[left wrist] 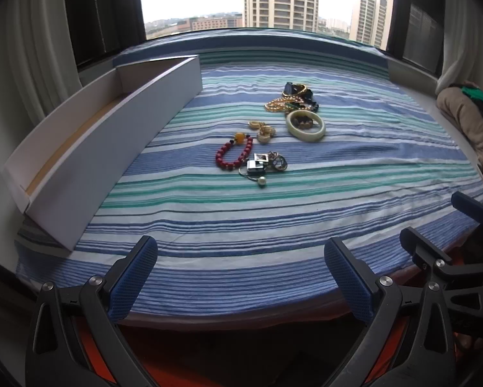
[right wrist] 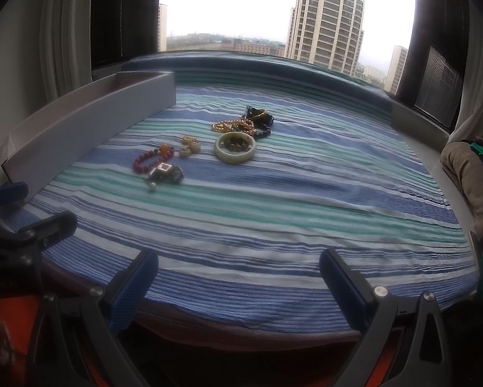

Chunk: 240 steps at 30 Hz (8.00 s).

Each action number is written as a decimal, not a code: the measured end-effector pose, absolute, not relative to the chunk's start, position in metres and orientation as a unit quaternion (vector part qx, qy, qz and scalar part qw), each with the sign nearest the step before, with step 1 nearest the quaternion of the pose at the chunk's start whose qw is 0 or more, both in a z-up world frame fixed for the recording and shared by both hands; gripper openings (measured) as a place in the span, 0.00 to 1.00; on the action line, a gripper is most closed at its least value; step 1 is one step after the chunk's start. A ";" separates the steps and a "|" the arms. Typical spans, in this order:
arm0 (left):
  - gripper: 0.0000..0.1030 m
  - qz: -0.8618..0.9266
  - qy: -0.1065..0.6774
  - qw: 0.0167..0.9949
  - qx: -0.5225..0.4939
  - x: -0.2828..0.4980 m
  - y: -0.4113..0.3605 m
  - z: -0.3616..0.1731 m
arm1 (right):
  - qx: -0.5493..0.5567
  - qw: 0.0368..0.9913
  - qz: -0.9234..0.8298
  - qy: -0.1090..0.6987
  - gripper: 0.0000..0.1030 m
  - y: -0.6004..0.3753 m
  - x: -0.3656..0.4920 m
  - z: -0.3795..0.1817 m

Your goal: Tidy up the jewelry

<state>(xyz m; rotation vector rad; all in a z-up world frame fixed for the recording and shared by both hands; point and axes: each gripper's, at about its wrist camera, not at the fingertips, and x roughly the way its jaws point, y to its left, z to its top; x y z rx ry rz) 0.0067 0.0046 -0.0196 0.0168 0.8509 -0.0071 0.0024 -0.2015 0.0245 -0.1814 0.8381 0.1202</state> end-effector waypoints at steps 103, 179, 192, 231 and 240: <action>0.07 -0.045 0.468 0.879 -0.081 0.167 0.083 0.009 | -0.054 0.789 0.305 0.530 0.55 -0.157 0.186 -0.041; 0.79 0.252 0.392 0.885 0.001 0.082 0.202 0.009 | -0.062 0.882 0.139 0.445 0.73 -0.216 0.062 -0.003; 0.98 0.247 0.279 0.927 -0.049 0.028 0.181 0.058 | -0.041 0.888 0.044 0.457 0.85 -0.254 0.069 -0.028; 1.00 0.023 0.495 0.869 -0.020 0.077 0.041 -0.101 | -0.034 0.876 0.021 0.480 0.89 -0.272 0.068 -0.059; 1.00 0.020 0.508 0.861 -0.019 0.079 0.041 -0.100 | -0.029 0.874 0.013 0.486 0.89 -0.272 0.068 -0.058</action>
